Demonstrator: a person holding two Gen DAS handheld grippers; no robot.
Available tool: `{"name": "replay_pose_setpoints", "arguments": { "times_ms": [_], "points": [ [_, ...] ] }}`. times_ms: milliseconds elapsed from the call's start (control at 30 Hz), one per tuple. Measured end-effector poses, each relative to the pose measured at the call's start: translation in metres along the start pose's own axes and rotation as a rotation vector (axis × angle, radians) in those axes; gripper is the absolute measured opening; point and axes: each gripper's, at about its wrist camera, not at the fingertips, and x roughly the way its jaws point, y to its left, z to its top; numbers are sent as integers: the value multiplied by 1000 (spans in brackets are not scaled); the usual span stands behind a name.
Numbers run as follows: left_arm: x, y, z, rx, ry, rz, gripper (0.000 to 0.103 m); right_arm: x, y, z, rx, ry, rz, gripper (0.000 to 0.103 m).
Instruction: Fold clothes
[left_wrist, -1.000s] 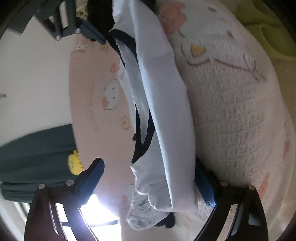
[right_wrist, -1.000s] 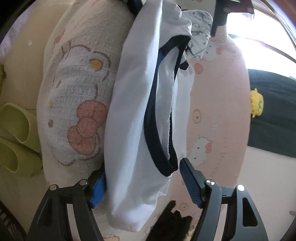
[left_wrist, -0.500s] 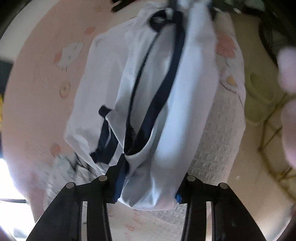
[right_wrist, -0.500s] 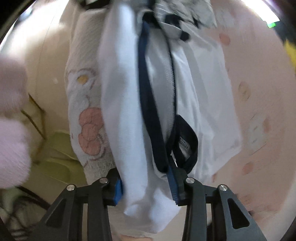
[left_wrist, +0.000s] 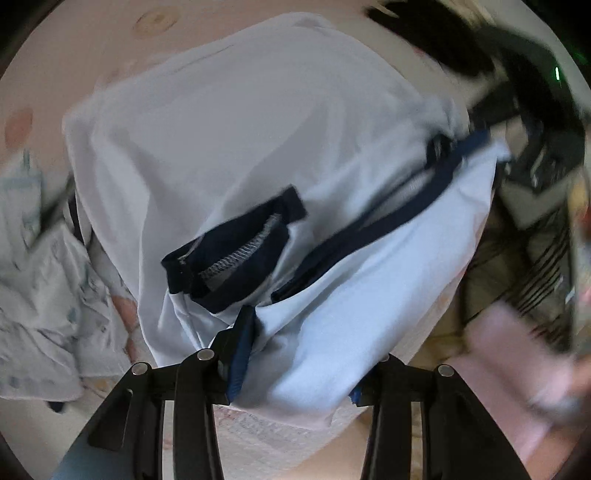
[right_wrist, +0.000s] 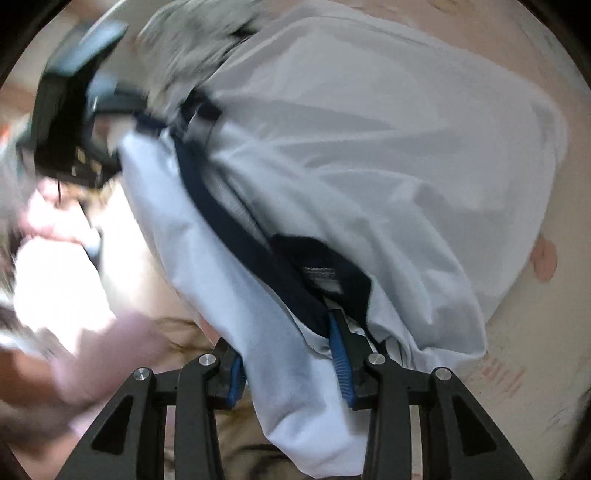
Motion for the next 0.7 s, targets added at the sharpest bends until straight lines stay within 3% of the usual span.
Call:
{"name": "replay_pose_setpoints", "arguments": {
  "times_ms": [267, 367, 567, 700],
  "points": [
    [0, 43, 5, -277, 28, -244, 38, -23, -27, 27, 169, -50, 4, 37],
    [-4, 42, 10, -302, 25, -232, 38, -32, -36, 37, 226, -68, -2, 37],
    [-13, 34, 20, -334, 15, -185, 38, -20, -16, 67, 294, -82, -70, 37],
    [-18, 29, 27, -355, 9, -154, 38, -42, -18, 65, 339, -57, -125, 37]
  ]
}}
